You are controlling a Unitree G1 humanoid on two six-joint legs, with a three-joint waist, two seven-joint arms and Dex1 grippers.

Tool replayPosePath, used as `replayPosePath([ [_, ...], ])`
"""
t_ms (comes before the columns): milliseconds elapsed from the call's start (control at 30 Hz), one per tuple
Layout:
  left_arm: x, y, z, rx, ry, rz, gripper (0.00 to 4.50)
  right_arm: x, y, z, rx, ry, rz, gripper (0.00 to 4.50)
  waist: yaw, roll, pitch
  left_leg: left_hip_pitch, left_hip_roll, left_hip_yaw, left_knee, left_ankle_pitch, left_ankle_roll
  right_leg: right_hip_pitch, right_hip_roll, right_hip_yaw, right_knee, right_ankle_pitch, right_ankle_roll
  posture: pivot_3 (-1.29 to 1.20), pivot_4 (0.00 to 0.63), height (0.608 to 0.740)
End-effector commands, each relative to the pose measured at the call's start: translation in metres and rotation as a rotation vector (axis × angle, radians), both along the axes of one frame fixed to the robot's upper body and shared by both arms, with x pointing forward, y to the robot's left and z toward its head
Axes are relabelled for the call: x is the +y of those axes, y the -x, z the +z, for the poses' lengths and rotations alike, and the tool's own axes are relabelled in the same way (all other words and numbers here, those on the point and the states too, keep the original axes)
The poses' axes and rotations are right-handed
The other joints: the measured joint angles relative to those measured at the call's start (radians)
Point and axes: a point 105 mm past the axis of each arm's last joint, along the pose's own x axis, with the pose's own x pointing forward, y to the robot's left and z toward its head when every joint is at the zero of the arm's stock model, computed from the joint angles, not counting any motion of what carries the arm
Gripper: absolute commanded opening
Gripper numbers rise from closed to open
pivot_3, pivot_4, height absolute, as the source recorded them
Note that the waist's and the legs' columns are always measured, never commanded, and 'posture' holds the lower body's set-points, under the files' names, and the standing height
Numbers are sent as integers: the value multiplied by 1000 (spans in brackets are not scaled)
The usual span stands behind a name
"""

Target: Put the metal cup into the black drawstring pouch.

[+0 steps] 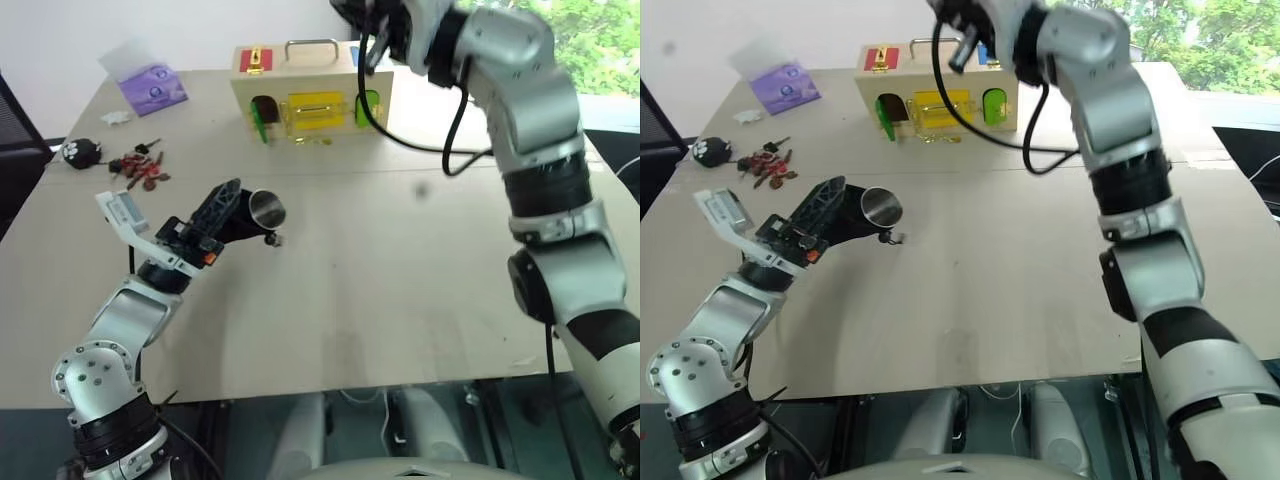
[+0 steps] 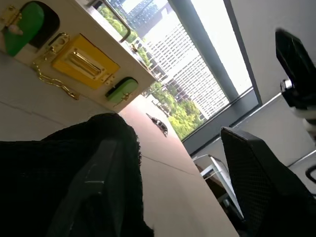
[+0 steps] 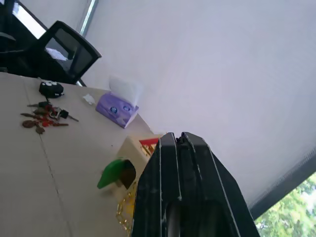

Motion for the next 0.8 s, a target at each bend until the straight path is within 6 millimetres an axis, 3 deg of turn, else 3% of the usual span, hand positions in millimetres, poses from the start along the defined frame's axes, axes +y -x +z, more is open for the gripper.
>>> replayPosePath([
  [33, -14, 7, 10, -87, -73, -41, 3004, -9, 10, 21, -76, -8, 15, 0, 3, 0, 0, 0, 0, 0, 1, 0, 0, 1, 1, -1, 0, 0, 0, 0, 150, 740],
  [67, -19, 8, 5, -91, -109, -65, 3439, -14, 7, 20, -58, -12, -2, 0, 3, 0, 0, 0, -1, 0, 1, 0, 1, 1, 1, -2, 1, 0, 0, 0, 150, 740],
  [100, -22, 10, 1, -93, -132, -82, 3543, -18, 5, 19, -42, -16, -14, 0, 3, 0, 0, 0, -1, 0, 2, 0, 1, 1, 1, -2, 1, 0, 0, 0, 150, 740],
  [167, -25, 11, -20, -33, -180, -118, 4260, -28, 5, 18, -43, -2, -37, 0, 1, 0, 0, 0, -1, 1, 2, 0, 0, 1, 2, -1, 2, 0, 0, 0, 150, 740],
  [233, -33, 23, -51, 67, -261, -230, 4429, -38, 4, 23, -60, 5, -71, 0, -3, 1, 1, 0, 0, 1, 2, 0, 0, 1, 3, -1, 2, 0, 0, 0, 150, 740],
  [300, -35, 30, -63, 76, -328, -269, 4429, -41, 4, 23, -56, 2, -88, 0, -9, 2, 1, 0, 0, 1, 0, 0, 1, -1, 4, 2, 3, 0, 0, 0, 150, 740],
  [533, -29, 8, -12, -68, -182, -212, 4429, -45, 9, -7, 41, 1, -78, 0, -4, 2, 1, 1, 4, 0, 1, 0, 1, -1, 7, 4, 3, 0, 0, 0, 150, 740],
  [800, -14, -12, 18, -78, 9, -139, 4429, -75, 13, -83, 353, -152, -157, 0, -1, 1, 1, -1, 3, -1, 2, -1, 2, -1, 0, 3, 3, 0, 0, 0, 150, 740],
])
